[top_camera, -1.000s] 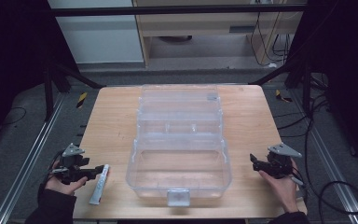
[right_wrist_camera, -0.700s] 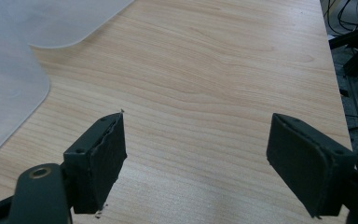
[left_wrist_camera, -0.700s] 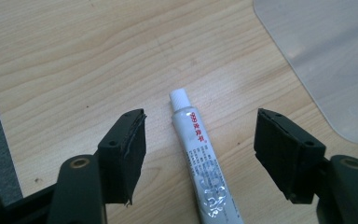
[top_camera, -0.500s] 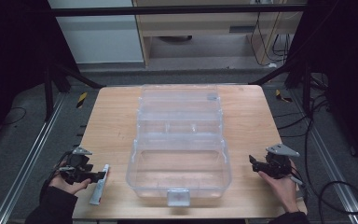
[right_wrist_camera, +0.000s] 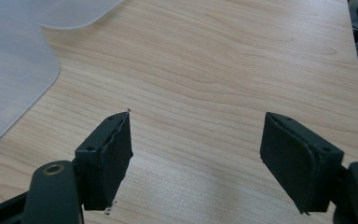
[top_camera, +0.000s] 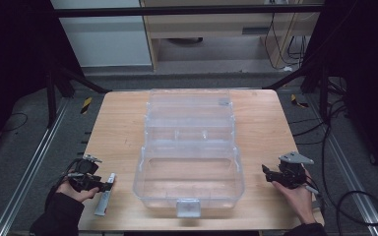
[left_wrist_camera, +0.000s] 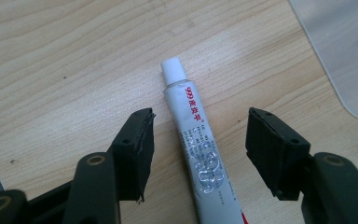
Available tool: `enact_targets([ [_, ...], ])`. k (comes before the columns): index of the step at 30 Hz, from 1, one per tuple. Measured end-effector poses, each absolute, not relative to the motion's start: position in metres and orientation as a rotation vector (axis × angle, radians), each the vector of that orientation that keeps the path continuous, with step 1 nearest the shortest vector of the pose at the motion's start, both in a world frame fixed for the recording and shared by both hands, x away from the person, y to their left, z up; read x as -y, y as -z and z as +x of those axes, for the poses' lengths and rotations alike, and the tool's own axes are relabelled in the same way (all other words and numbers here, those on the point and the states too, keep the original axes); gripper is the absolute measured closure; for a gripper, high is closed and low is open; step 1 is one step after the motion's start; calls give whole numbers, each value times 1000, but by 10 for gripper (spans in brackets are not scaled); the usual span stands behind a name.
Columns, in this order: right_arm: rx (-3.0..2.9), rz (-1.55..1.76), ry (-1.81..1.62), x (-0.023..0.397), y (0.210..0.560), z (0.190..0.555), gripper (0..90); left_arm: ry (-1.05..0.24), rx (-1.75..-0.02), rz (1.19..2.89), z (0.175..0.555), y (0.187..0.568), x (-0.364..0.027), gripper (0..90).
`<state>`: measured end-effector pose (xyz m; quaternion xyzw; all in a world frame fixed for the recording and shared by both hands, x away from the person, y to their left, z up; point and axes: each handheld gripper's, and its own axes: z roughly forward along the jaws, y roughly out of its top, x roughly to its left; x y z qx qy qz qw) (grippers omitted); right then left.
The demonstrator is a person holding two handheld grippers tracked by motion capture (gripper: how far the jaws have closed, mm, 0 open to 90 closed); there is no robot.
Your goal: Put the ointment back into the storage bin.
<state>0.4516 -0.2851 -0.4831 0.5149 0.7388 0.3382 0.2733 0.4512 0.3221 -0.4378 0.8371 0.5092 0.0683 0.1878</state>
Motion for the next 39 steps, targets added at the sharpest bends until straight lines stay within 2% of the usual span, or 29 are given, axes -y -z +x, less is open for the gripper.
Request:
enact_targets([
  [18, -2030, 1376, -891, 284, 485, 452, 289, -123, -1481, 2431, 464, 453, -317, 505],
  [39, -2072, 1360, -863, 281, 488, 454, 307, -83, -1474, 2497, 469, 462, -311, 674],
])
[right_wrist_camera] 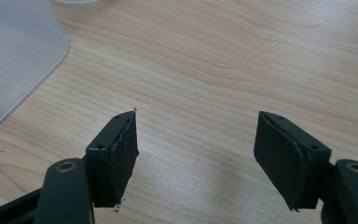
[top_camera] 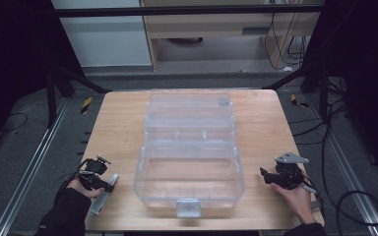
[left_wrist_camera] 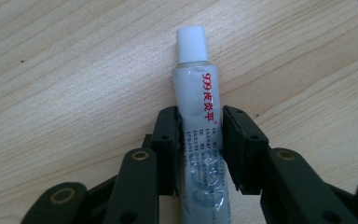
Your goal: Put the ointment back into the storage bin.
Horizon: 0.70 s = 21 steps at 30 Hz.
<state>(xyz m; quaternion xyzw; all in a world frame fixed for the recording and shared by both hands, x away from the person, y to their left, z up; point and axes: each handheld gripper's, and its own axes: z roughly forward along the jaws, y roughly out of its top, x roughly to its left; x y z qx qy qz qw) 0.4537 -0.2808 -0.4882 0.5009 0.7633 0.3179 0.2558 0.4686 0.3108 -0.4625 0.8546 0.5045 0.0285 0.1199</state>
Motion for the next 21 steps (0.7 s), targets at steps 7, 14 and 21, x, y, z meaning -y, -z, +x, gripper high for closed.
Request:
enact_targets([
  [7, -2080, 1360, -862, 281, 488, 454, 313, -82, -1451, 2526, 470, 463, -310, 692],
  [14, -2084, 1360, -859, 280, 489, 454, 319, -97, -1374, 2556, 468, 459, -307, 698],
  [21, -2101, 1331, -842, 279, 490, 453, 326, -115, -1266, 2557, 462, 444, -307, 700],
])
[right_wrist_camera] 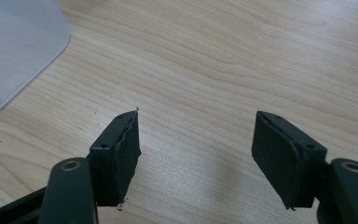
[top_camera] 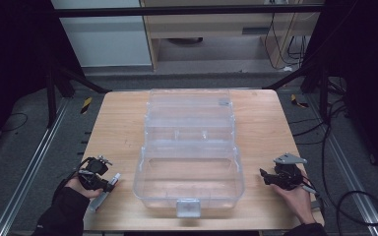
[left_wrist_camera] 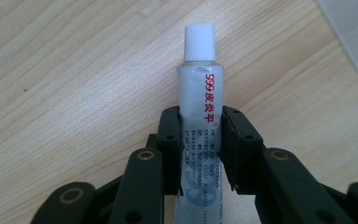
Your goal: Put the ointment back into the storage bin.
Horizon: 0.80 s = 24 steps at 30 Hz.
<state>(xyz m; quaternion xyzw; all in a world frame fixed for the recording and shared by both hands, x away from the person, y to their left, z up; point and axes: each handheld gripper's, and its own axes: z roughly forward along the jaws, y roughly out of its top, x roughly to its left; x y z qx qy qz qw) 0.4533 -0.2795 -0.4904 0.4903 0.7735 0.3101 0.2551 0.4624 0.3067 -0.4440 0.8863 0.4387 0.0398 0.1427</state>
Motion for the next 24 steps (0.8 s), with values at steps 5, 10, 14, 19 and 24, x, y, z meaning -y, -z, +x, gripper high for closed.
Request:
enact_targets([
  [5, -2099, 1333, -845, 280, 491, 453, 324, -156, -1197, 2553, 458, 429, -307, 700],
  [10, -2106, 1329, -842, 281, 492, 453, 317, -175, -1157, 2549, 454, 416, -307, 700],
  [14, -2104, 1329, -845, 281, 493, 454, 317, -199, -1122, 2552, 452, 406, -305, 700],
  [19, -2104, 1322, -845, 282, 493, 454, 317, -218, -1039, 2564, 449, 388, -301, 701],
  [24, -2101, 1322, -834, 282, 494, 454, 318, -246, -952, 2587, 450, 369, -296, 701],
])
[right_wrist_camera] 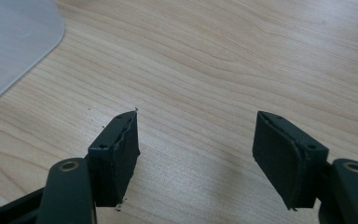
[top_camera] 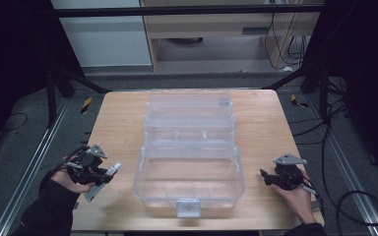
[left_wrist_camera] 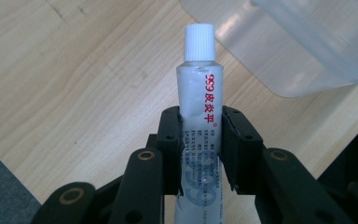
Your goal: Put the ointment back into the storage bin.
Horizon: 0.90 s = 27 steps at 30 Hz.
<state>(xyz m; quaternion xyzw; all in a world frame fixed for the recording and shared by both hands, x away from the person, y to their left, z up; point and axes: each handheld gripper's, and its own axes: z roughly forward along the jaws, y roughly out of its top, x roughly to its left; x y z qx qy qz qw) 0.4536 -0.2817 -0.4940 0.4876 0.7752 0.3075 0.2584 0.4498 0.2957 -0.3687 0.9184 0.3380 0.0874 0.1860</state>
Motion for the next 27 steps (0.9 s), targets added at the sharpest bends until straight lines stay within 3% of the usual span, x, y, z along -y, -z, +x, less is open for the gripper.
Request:
enact_targets([
  [13, -2107, 1321, -830, 282, 495, 454, 314, -270, -663, 2676, 456, 313, -256, 700],
  [27, -2105, 1311, -837, 283, 495, 454, 311, -250, -373, 2765, 455, 289, -193, 700],
])
